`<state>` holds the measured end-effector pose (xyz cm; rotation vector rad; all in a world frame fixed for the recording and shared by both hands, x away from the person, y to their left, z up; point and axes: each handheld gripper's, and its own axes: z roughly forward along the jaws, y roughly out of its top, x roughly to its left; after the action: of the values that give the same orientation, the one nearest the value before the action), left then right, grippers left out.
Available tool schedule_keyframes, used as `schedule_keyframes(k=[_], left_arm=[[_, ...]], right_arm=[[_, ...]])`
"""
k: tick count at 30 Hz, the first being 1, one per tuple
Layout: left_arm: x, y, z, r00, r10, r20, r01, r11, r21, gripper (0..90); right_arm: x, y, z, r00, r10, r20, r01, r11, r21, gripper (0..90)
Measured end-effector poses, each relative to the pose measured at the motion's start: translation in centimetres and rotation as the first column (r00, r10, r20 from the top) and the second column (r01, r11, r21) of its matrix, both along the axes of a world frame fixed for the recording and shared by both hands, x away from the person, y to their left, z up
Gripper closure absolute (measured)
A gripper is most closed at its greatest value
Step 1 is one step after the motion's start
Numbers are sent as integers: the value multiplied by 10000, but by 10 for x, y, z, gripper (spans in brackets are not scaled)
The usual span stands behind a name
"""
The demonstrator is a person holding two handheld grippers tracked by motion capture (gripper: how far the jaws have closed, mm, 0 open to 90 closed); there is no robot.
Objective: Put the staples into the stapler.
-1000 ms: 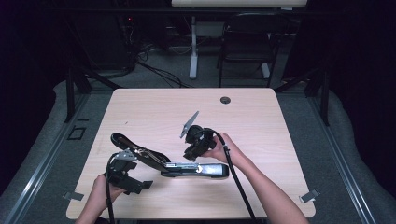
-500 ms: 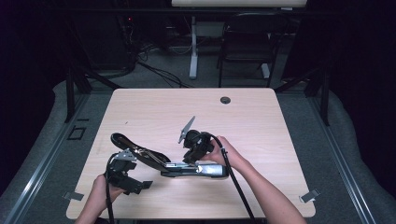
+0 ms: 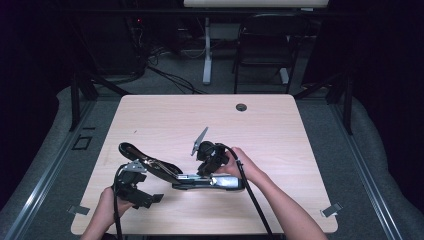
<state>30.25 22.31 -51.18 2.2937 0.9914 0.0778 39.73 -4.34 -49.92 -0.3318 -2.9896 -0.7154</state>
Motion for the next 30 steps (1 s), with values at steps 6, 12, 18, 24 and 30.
schedule_keyframes(k=[6, 12, 18, 24, 30], left_arm=[[0, 0, 0, 10000, -1, 0, 1, 10000, 6, 2], [0, 0, 0, 10000, -14, -2, 14, 10000, 16, 2], [0, 0, 0, 10000, -17, -10, 17, 10000, 42, 1], [0, -1, 0, 10000, 32, -13, -32, 10000, 7, 2], [0, -1, -1, 10000, 60, -18, -60, 10000, -21, 2]], right_arm=[[-1, 2, -1, 9999, 108, 102, -107, 9999, -109, 784], [-2, 4, -2, 9994, 227, 263, -221, 9994, -248, 784], [-3, 3, -3, 9993, 270, 260, -262, 9992, -298, 783], [-5, 4, -5, 9985, 363, 413, -341, 9980, -524, 783], [-5, 4, -6, 9980, 441, 452, -417, 9977, -526, 782]])
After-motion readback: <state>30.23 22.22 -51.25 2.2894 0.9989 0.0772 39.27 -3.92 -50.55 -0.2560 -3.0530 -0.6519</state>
